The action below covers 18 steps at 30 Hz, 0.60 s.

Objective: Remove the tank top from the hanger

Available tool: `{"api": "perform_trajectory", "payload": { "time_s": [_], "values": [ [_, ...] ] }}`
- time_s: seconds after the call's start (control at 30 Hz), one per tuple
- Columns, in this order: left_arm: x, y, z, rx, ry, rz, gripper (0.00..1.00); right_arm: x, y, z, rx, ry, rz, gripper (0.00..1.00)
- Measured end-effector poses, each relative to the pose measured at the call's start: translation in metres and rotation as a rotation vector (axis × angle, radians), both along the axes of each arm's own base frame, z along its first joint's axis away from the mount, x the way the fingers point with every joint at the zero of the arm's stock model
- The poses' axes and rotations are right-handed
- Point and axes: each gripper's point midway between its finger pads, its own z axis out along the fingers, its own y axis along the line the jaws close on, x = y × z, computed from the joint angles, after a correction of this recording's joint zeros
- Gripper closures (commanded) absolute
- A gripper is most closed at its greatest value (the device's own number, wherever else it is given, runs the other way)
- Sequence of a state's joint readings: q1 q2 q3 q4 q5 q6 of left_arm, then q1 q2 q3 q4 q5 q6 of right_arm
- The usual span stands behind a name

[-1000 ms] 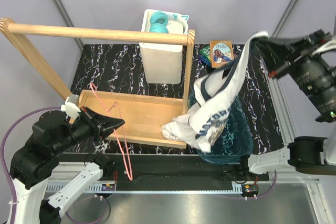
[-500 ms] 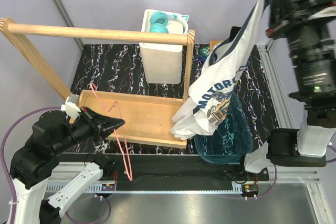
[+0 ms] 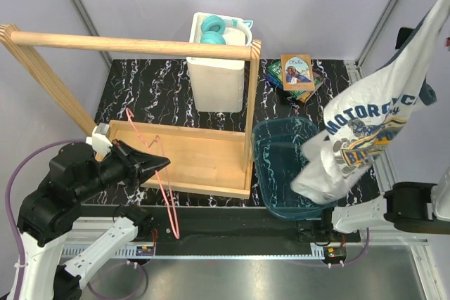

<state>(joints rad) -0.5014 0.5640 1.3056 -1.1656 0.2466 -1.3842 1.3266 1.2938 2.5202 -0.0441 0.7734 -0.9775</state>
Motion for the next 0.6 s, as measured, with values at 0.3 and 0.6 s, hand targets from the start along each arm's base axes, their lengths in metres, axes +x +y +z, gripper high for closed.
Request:
{"api": "perform_trajectory", "payload": {
  "time_s": [0.3,0.6],
  "values": [
    [0.018,-0.011,-0.011,0.065,0.034,-0.034,1.0,0.032,0.097,-0.174,-0.241,0.325,0.082,1.0],
    [0.019,-0.014,-0.029,0.085,0.054,-0.05,1.0,0.04,0.144,-0.121,-0.247,0.317,0.121,1.0]
  ]
}}
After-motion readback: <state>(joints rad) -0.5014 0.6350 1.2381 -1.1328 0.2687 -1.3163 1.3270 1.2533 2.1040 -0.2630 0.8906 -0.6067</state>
